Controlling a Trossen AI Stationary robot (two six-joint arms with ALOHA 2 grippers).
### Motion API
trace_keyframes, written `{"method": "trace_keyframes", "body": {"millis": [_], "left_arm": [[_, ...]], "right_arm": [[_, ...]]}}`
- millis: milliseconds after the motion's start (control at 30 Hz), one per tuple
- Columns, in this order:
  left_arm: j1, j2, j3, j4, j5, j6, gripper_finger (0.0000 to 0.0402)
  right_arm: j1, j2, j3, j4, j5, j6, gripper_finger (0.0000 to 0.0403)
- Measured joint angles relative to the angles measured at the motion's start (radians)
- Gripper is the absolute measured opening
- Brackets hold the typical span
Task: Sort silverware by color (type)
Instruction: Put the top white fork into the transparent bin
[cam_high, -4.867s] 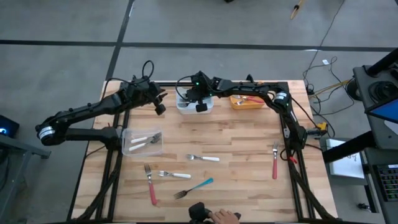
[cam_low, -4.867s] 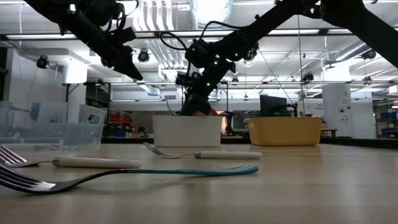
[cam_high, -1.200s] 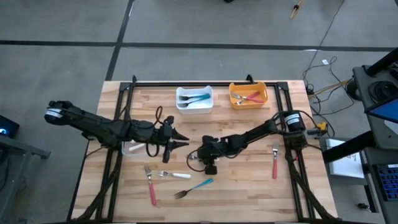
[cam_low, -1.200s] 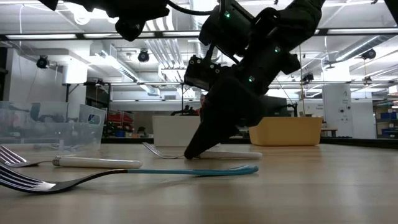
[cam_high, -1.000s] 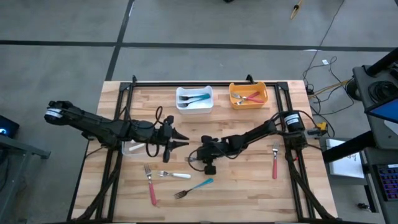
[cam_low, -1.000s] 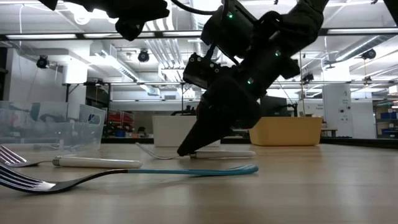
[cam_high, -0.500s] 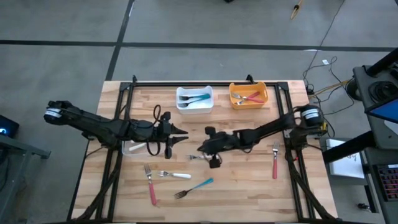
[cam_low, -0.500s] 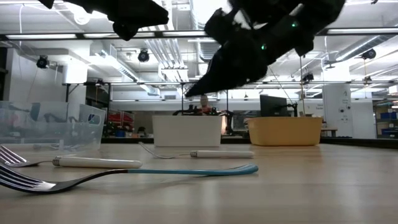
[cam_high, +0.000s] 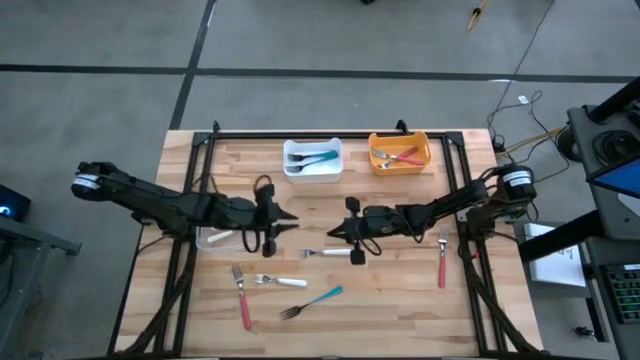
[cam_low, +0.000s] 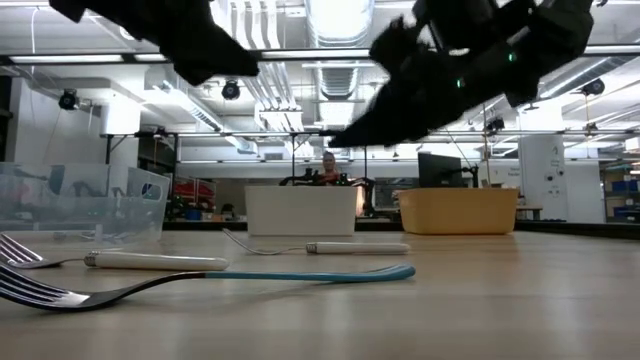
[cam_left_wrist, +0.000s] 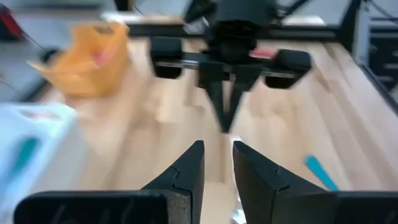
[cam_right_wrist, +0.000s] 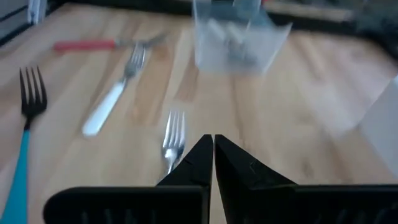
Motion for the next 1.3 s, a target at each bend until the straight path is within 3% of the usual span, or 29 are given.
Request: {"method": "trace_keyframes", "body": {"millis": [267, 567, 1033, 1300], "left_arm": [[-0.017, 0.211, 0.000, -0.002, 0.035, -0.091, 0.0066], [-0.028, 0.406, 0.050, -0.026, 0.076, -0.101, 0.0066], [-0.039, 0.507, 0.110, -0.142, 0.095, -0.122, 0.0066], [-0.038, 0.530, 0.112, -0.170, 0.095, -0.122, 0.0066]], "right_arm": [[0.002, 0.072, -0.015, -0.003, -0.016, 0.131, 0.0009], [0.005, 0.084, -0.012, -0.005, -0.134, 0.251, 0.0024], [0.024, 0.196, 0.036, -0.003, -0.078, 0.244, 0.0140], [0.024, 0.302, 0.110, -0.010, -0.078, 0.187, 0.0161]]}}
